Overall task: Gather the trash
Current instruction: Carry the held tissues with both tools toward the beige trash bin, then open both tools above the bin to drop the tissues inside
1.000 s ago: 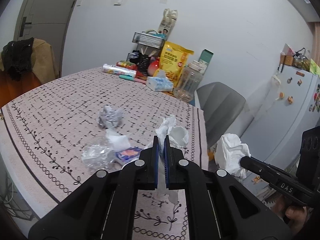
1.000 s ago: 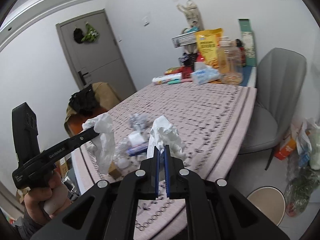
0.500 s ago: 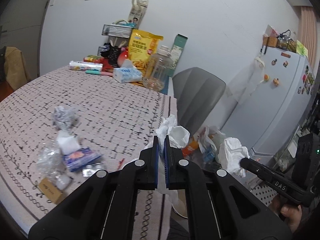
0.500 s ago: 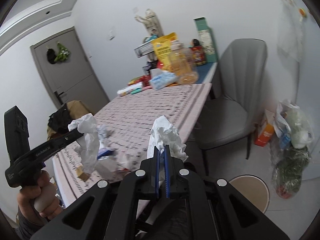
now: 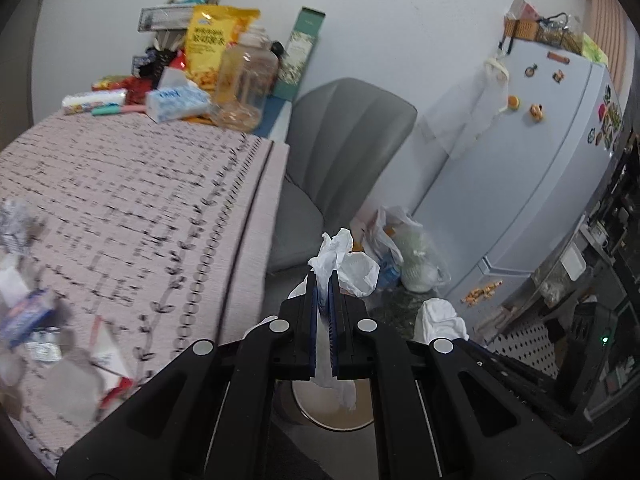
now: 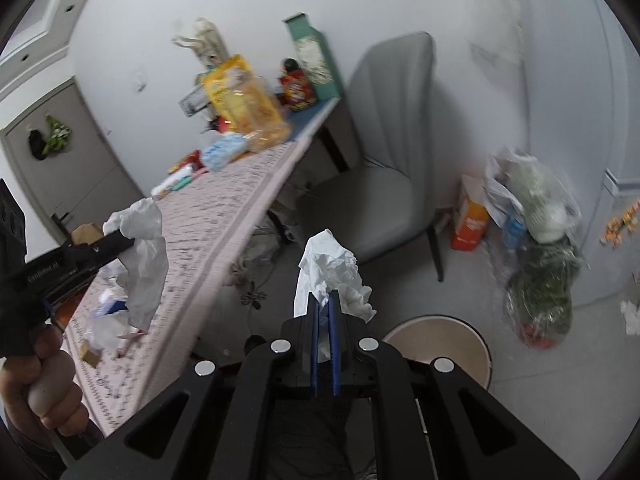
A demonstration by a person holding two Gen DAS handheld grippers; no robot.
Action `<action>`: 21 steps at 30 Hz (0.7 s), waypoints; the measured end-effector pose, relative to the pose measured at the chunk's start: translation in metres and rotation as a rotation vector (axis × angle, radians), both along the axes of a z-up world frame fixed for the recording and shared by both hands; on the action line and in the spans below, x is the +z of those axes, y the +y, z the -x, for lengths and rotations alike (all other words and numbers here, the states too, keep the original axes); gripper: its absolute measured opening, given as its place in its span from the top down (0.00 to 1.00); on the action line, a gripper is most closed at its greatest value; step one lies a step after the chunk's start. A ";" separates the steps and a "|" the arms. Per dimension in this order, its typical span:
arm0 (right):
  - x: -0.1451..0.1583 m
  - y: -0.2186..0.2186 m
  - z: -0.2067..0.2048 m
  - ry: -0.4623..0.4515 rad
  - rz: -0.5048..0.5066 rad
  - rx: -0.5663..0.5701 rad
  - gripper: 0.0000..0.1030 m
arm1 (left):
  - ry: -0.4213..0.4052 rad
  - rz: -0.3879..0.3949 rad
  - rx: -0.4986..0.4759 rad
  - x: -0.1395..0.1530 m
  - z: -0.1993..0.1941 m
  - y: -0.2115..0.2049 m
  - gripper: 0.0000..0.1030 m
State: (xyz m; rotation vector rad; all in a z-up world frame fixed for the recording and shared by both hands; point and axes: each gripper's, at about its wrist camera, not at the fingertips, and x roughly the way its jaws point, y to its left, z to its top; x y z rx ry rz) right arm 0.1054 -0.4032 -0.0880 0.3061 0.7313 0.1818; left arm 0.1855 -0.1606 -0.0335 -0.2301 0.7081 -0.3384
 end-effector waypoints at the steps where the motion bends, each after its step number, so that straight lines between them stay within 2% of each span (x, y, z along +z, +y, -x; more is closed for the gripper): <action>1: -0.008 -0.007 -0.002 0.012 -0.003 -0.014 0.94 | 0.011 -0.006 -0.009 -0.006 -0.005 -0.009 0.95; 7: -0.056 -0.039 -0.019 0.065 -0.037 -0.060 0.94 | 0.075 -0.042 -0.079 -0.038 -0.032 -0.060 0.95; 15: -0.117 -0.075 -0.049 0.123 -0.086 -0.114 0.90 | 0.190 -0.056 -0.096 -0.082 -0.065 -0.096 0.95; 17: -0.131 -0.085 -0.053 0.148 -0.102 -0.135 0.79 | 0.220 -0.068 -0.110 -0.094 -0.071 -0.107 0.95; 19: -0.140 -0.093 -0.052 0.153 -0.138 -0.139 0.45 | 0.256 -0.070 -0.122 -0.109 -0.077 -0.116 0.95; 21: -0.151 -0.098 -0.051 0.157 -0.139 -0.144 0.41 | 0.292 -0.068 -0.127 -0.121 -0.082 -0.123 0.95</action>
